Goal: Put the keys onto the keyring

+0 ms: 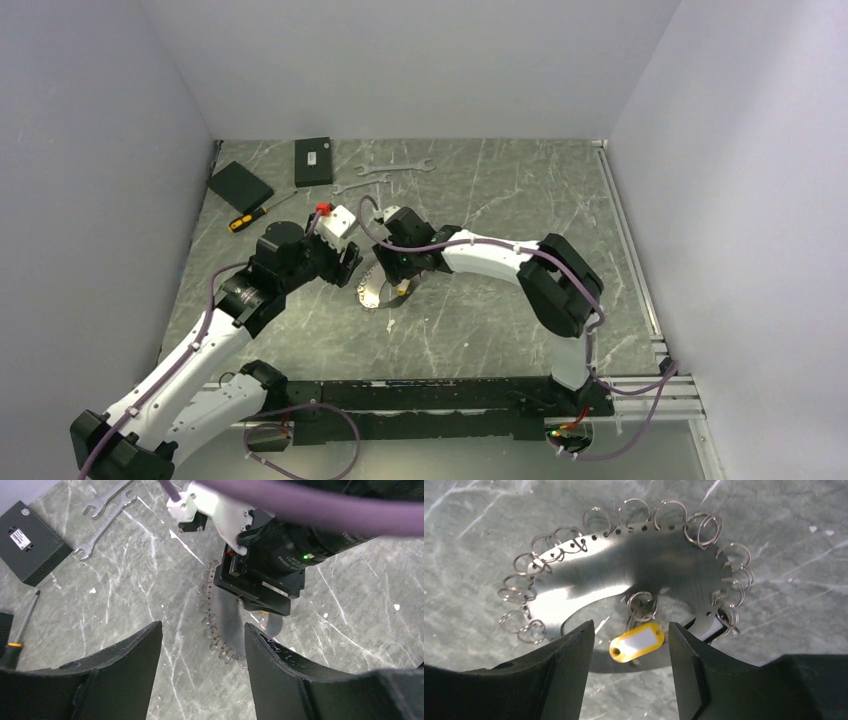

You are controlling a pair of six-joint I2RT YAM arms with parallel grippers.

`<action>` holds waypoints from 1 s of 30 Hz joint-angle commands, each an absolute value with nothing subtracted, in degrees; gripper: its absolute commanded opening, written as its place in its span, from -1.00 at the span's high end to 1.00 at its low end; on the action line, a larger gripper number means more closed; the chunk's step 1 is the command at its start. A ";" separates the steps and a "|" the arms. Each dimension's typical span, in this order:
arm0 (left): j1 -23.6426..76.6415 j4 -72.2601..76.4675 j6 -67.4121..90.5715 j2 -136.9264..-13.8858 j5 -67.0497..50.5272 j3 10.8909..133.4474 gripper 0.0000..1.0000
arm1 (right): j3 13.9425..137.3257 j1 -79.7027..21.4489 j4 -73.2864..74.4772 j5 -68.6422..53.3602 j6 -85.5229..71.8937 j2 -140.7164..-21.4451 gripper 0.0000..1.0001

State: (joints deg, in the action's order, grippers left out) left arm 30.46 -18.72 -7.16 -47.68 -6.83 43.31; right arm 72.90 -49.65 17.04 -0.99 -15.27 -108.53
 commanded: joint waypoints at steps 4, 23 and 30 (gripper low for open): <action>30.50 -18.38 -7.90 -45.96 -5.36 43.18 -0.32 | 77.96 -49.75 18.03 4.07 -8.40 -113.15 -0.15; 30.50 -18.10 -8.00 -45.18 -4.71 42.62 -0.32 | 75.58 -49.91 18.03 4.78 -6.15 -113.20 1.00; 30.45 -18.30 -8.06 -45.18 -5.41 42.91 -0.28 | 72.02 -50.54 17.49 3.21 -5.98 -104.55 1.00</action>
